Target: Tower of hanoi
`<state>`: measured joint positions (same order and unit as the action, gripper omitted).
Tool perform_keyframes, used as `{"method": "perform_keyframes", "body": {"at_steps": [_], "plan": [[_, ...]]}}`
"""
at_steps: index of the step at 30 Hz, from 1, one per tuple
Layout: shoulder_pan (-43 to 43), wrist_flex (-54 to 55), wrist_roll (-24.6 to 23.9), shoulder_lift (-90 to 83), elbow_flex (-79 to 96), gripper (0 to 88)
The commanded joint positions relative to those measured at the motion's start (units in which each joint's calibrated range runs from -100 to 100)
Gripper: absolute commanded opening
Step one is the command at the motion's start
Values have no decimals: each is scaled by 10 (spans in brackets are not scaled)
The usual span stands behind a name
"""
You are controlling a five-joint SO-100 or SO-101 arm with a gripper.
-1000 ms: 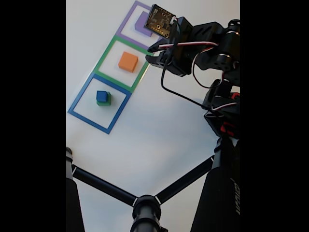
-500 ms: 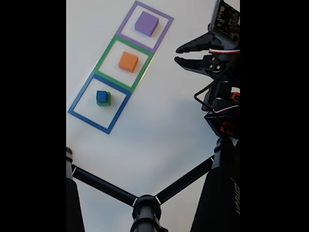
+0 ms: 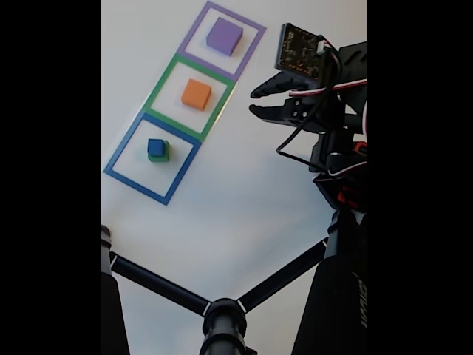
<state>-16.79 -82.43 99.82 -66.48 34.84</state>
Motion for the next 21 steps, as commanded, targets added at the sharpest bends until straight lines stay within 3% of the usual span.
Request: {"method": "perform_keyframes", "body": {"at_steps": [1, 8, 13, 21], "plan": [[-1, 119, 2, 17, 92, 149], [0, 439, 2, 50, 312, 291], [-11, 743, 2, 125, 450, 317], [-13, 1063, 2, 345, 495, 318]]}}
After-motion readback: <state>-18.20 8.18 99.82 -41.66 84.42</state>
